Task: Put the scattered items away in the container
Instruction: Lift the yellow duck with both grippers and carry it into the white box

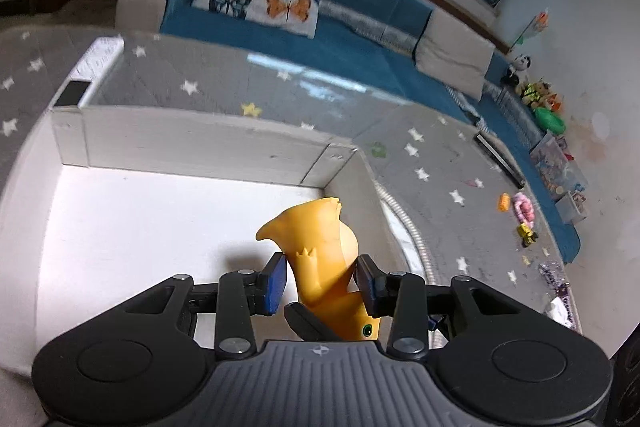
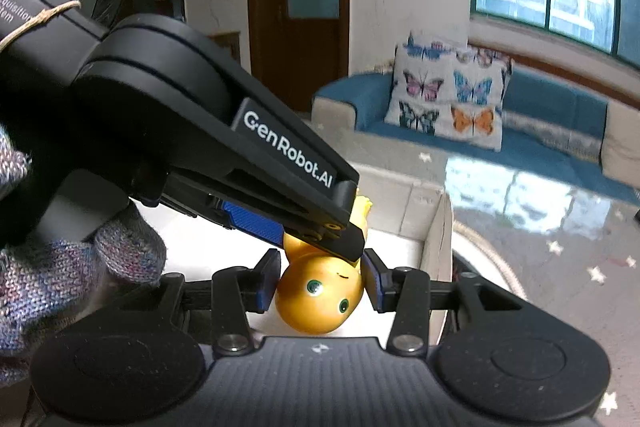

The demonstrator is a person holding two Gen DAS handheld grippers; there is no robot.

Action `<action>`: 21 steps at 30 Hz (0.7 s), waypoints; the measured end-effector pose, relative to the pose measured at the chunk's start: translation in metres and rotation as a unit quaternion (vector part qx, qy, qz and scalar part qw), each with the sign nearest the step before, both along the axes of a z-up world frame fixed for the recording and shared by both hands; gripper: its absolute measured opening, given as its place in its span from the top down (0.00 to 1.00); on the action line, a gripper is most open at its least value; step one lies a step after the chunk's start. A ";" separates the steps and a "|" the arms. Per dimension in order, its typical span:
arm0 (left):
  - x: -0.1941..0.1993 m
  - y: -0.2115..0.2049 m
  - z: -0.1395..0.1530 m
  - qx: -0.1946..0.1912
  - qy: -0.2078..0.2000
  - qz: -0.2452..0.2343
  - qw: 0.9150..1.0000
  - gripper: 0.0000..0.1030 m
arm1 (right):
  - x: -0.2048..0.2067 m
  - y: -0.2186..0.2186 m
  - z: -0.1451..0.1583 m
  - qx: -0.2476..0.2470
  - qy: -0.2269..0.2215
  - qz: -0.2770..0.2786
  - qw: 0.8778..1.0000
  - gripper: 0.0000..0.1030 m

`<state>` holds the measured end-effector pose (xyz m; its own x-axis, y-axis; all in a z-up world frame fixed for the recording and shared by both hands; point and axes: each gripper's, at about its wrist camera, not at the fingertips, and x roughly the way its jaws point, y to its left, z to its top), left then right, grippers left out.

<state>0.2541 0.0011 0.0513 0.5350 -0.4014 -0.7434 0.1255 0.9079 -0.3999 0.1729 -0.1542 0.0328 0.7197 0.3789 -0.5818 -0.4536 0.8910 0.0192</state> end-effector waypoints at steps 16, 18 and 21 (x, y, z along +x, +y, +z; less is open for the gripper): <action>0.021 -0.001 -0.034 -0.005 0.043 -0.009 0.999 0.59 | 0.017 0.012 -0.031 -0.020 0.055 -0.010 0.998 0.57; 0.021 -0.001 -0.033 -0.002 0.043 -0.008 0.999 0.60 | 0.015 0.014 -0.031 -0.022 0.055 -0.010 0.998 0.57; 0.022 -0.003 -0.033 0.007 0.040 -0.005 0.999 0.60 | 0.013 0.015 -0.031 -0.016 0.057 -0.008 0.998 0.57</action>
